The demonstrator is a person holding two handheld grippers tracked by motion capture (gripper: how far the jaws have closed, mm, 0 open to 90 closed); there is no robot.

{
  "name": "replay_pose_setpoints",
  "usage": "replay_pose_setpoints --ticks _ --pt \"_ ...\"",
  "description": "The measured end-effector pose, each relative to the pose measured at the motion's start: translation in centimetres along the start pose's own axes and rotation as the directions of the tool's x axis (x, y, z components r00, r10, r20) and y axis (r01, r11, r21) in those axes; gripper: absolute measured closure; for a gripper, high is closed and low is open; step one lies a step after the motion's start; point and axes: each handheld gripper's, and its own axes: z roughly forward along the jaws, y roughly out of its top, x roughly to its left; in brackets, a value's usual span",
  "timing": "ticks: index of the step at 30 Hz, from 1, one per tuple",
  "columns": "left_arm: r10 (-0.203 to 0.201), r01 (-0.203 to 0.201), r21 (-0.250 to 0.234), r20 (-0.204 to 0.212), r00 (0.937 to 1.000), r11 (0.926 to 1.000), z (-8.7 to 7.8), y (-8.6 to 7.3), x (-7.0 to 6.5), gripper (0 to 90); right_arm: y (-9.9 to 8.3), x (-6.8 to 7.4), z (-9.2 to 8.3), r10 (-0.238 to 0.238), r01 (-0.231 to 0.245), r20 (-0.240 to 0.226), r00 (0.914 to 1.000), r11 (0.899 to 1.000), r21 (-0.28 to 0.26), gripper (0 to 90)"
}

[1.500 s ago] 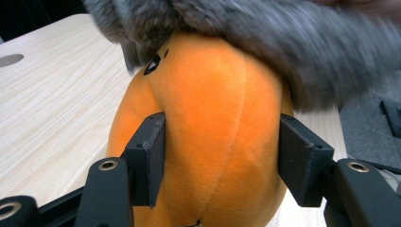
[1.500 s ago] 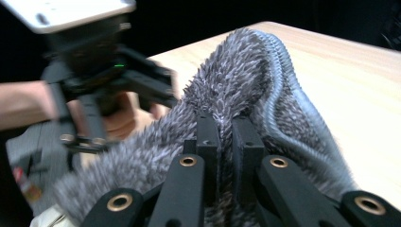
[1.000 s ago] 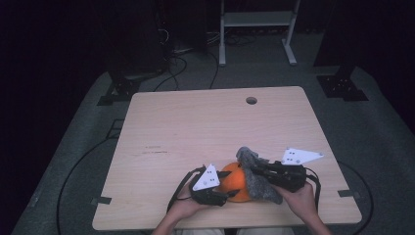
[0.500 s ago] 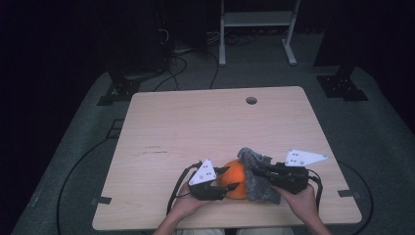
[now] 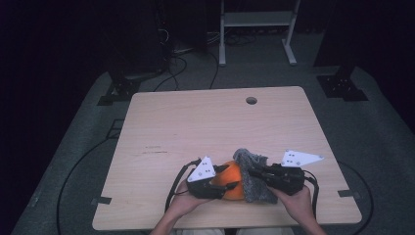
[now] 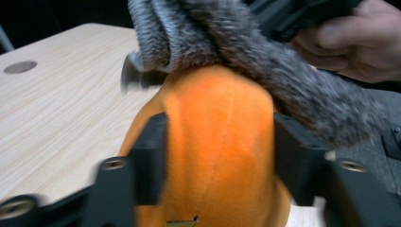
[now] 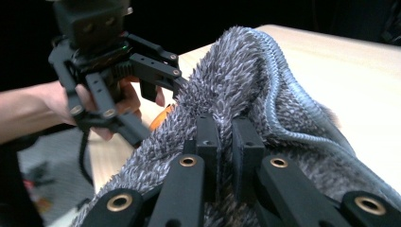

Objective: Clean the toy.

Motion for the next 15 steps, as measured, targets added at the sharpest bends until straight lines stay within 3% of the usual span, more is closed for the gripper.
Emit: replay_pose_setpoints --ticks 3,4,6,8,9,10,11,14,15 --pt "0.001 -0.001 0.016 -0.004 1.0000 0.9999 -0.2 -0.2 0.4 17.2 -0.2 -0.2 0.0 -0.003 0.003 0.013 0.9999 1.000 0.009 82.9" --pt "-0.028 0.028 0.053 0.000 0.9996 0.9982 -0.2 -0.6 1.0 13.6 -0.3 -0.3 -0.2 -0.005 0.005 0.018 0.9998 1.000 0.007 82.8" --pt "-0.047 0.047 0.069 -0.004 0.9989 0.9965 0.1 -1.1 1.3 12.2 -0.4 -0.5 -0.3 -0.007 0.007 0.019 0.9998 1.000 0.004 82.7" --pt "-0.055 0.054 0.064 0.009 0.9985 0.9965 0.3 -1.3 1.4 18.4 -0.6 -1.0 -0.2 0.000 0.000 0.029 0.9996 1.000 0.005 82.7" --pt "-0.046 0.045 0.059 0.012 0.9989 0.9973 0.3 -1.4 1.4 18.4 -0.6 -1.0 -0.2 0.000 0.000 0.029 0.9996 1.000 0.005 82.7" --pt "-0.029 0.029 0.050 0.004 0.9996 0.9983 0.3 -1.4 1.4 24.5 -0.8 -1.3 -0.3 0.011 -0.011 0.036 0.9993 1.000 0.008 82.7" --pt "-0.031 0.031 0.038 -0.002 0.9995 0.9988 0.4 -1.4 1.4 34.8 -1.3 -2.3 -0.6 0.048 -0.048 0.045 0.9979 0.999 0.001 82.7" --pt "-0.018 0.019 0.034 -0.017 0.9997 0.9993 0.5 -1.2 1.2 38.8 -1.7 -3.1 -1.0 0.084 -0.084 0.071 0.9940 0.996 0.006 82.6" --pt "-0.018 0.018 0.015 -0.025 0.9995 0.9997 0.4 -0.9 1.1 42.0 -2.1 -3.8 -1.6 0.114 -0.116 0.106 0.9878 0.993 0.014 82.6"
